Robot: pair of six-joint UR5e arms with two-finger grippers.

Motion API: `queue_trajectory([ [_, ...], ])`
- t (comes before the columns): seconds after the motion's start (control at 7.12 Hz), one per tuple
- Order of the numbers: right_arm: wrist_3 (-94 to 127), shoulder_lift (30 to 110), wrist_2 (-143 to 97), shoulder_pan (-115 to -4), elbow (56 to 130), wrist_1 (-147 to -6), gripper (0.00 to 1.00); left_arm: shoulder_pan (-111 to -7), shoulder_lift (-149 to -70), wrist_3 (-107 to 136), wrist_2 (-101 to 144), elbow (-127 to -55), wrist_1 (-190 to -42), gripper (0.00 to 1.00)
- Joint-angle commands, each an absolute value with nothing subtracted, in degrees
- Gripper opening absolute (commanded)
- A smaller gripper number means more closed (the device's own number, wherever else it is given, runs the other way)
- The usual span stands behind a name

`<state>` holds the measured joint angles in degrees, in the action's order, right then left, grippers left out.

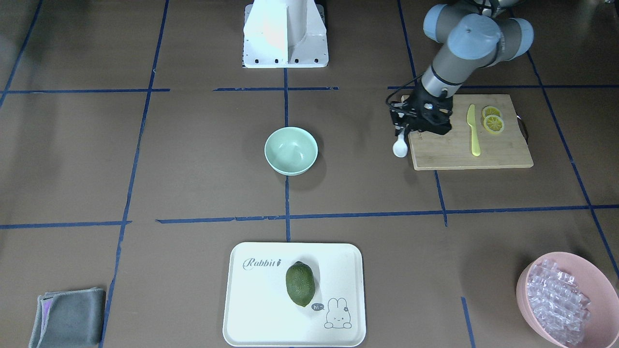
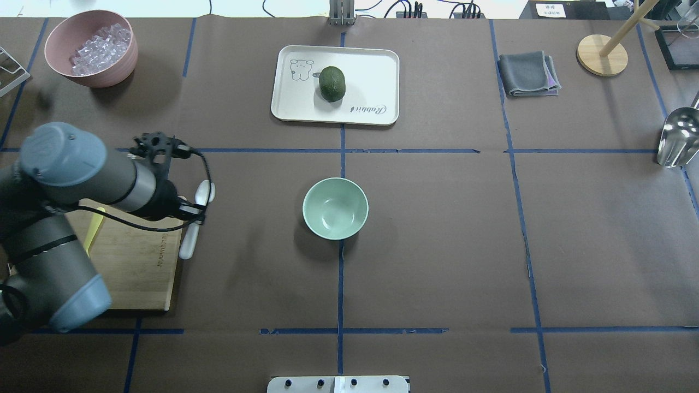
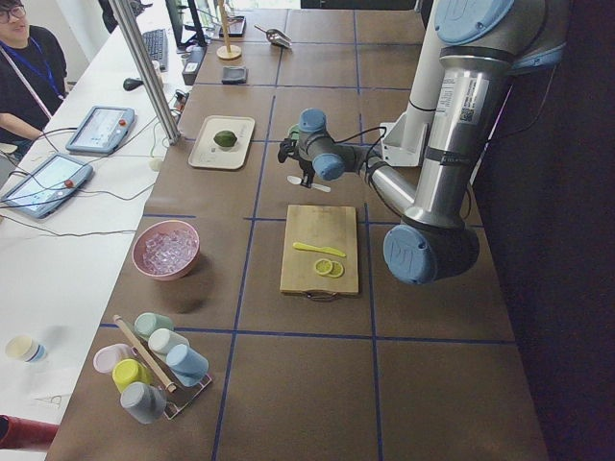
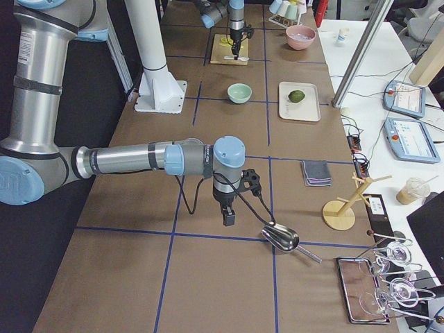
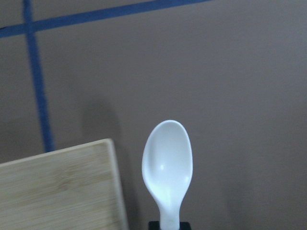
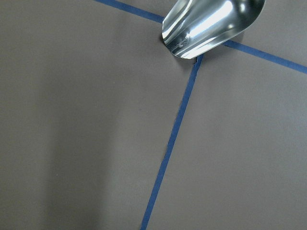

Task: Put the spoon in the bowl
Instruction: 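Carry the spoon with the left gripper and lower it into the bowl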

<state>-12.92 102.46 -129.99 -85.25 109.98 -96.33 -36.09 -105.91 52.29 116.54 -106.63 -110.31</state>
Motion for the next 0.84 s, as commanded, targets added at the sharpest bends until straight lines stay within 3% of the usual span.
queue_trajectory([
  [0.0,-12.83,102.39,-129.99,-85.25,109.95,-96.33,0.99,-32.35,-117.63,53.17,116.72,-101.81,-110.13,0.00],
  [0.56,-12.92,102.30,-131.04,-85.25,109.69,-96.33,0.99,-30.06,-132.26,57.13,116.72,-87.73,-109.95,0.05],
  [0.7,-12.92,102.30,-131.04,-85.25,109.69,-96.33,0.99,-30.06,-132.10,57.13,116.81,-87.72,-109.95,0.31],
])
